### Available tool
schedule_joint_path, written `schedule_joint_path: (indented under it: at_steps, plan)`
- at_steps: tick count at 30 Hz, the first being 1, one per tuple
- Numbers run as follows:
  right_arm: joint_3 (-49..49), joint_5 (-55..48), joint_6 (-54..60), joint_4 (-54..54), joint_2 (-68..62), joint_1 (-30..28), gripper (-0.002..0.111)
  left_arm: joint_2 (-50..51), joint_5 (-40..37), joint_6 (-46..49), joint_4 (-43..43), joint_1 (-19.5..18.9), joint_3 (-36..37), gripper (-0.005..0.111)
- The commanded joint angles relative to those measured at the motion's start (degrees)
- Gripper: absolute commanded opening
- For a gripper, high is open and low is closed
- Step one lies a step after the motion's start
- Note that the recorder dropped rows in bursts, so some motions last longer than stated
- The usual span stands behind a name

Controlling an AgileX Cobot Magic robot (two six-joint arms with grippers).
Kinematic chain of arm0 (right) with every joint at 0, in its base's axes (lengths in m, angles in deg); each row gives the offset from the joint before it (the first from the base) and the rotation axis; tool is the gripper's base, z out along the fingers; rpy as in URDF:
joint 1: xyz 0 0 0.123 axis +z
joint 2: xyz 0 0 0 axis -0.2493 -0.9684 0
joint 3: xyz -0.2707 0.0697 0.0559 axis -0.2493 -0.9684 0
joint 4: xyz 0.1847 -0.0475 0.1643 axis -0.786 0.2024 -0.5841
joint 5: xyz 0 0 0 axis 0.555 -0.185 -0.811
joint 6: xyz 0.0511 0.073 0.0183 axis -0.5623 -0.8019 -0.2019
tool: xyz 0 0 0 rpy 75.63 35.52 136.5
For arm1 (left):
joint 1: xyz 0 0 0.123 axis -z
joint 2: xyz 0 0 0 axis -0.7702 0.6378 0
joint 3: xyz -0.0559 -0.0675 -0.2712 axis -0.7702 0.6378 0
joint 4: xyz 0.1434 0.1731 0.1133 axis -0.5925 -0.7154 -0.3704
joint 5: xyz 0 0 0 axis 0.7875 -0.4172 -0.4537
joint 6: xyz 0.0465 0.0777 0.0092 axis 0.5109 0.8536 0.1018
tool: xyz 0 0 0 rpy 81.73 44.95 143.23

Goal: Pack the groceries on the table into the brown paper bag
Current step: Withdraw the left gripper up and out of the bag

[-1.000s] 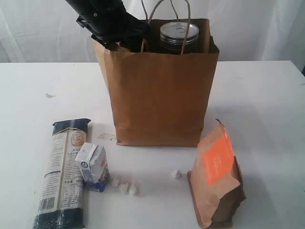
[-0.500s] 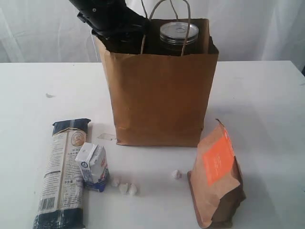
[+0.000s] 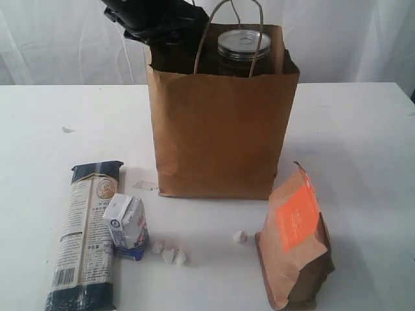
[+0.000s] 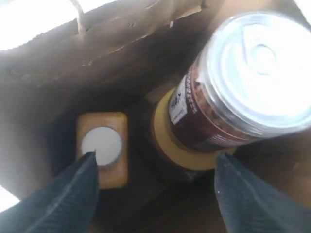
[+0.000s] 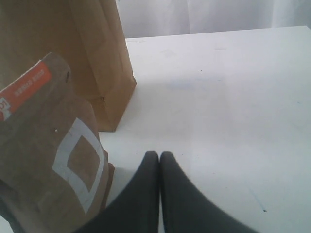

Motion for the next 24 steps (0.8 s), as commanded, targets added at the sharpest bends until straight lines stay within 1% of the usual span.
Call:
schedule_joint_path:
  at_steps: [1, 10, 15, 20, 22, 23, 24]
  plan:
    - [-0.3, 0.1, -0.1, 0.2, 0.3, -0.3, 0.0, -3.0, -1.5, 0.0, 1.2, 0.3, -0.4, 0.07]
    - [-0.3, 0.1, -0.1, 0.2, 0.3, -0.3, 0.0, -6.1, -1.4, 0.1, 0.7, 0.3, -0.4, 0.07]
    - [-0.3, 0.1, -0.1, 0.2, 0.3, -0.3, 0.0, -8.3, -7.8, -0.1, -3.9, 0.3, -0.4, 0.07]
    - [-0.3, 0.1, -0.1, 0.2, 0.3, -0.3, 0.0, -13.2, -10.6, -1.2, -8.4, 0.3, -0.4, 0.07]
    - [-0.3, 0.1, -0.1, 0.2, 0.3, -0.3, 0.0, -15.2, -13.9, -2.5, -10.1, 0.3, -0.4, 0.07]
    - [-0.3, 0.1, -0.1, 0.2, 0.3, -0.3, 0.0, -16.1, -17.2, -2.5, -10.7, 0.3, -0.4, 0.07]
    - [-0.3, 0.1, -0.1, 0.2, 0.3, -0.3, 0.0, -16.6, -18.1, -2.8, -10.7, 0.3, -0.4, 0.07]
